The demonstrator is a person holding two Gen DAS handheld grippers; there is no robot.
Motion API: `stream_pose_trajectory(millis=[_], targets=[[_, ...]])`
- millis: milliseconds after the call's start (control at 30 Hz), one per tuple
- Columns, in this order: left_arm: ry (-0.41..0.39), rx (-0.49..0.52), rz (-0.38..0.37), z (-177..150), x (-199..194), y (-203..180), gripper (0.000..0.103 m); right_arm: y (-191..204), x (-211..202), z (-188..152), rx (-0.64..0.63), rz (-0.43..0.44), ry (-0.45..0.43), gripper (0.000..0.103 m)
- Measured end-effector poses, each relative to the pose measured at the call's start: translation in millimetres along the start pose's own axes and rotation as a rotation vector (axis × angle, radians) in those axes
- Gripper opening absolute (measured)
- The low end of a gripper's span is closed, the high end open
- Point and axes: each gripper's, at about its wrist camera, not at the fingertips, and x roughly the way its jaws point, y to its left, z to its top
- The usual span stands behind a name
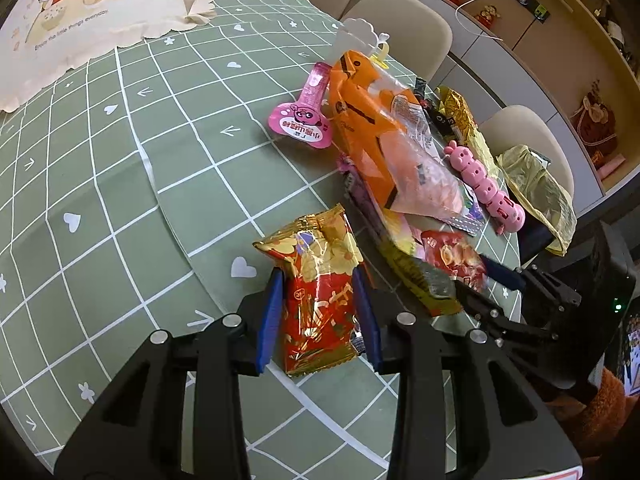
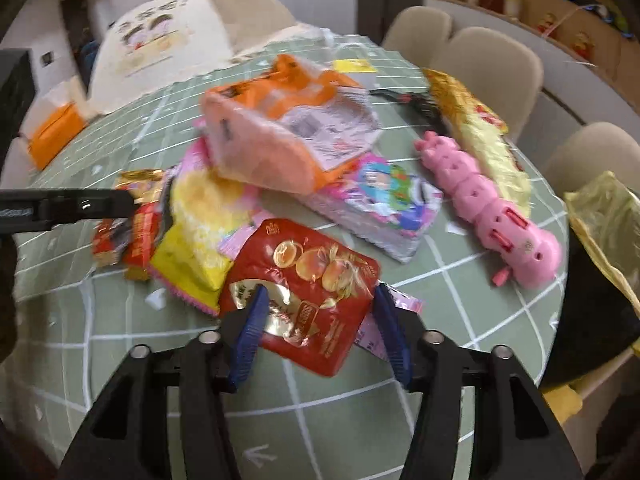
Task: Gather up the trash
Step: 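Grasp the red-gold snack bag with the left gripper while the right grasps a red stick snack, then carry both snacks over the bin and open both grippers to drop them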
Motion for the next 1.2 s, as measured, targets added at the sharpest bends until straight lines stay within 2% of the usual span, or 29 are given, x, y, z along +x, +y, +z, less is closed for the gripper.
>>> stream_pose_trajectory(millis=[167, 333, 500, 633, 800, 933, 1000, 1200], targets=[[-0.005, -0.002, 0.0, -1, -3, 0, 0.033, -8, -23, 3, 0.058, 0.033, -0.041, 0.014], [-0.02, -0.013, 0.001, -1, -9, 1, 0.031, -21, -48, 8, 0.117, 0.023, -0.085, 0.013], [-0.083, 0.016, 0.022, 5, -32, -9, 0.026, -38, -78, 11, 0.191, 0.023, -0.131, 0.013], [-0.146, 0.04, 0.02, 16, -56, -23, 0.025, -44, -102, 18, 0.187, 0.013, -0.181, 0.013], [-0.264, 0.107, 0.005, 43, -92, -61, 0.025, -65, -137, 28, 0.171, -0.014, -0.264, 0.013], [-0.34, 0.129, -0.04, 69, -111, -98, 0.025, -89, -161, 38, 0.157, -0.04, -0.318, 0.013], [-0.375, 0.156, -0.047, 84, -115, -125, 0.025, -102, -171, 42, 0.144, -0.06, -0.342, 0.013], [-0.41, 0.18, -0.093, 112, -104, -194, 0.025, -166, -200, 49, 0.149, -0.096, -0.402, 0.013]])
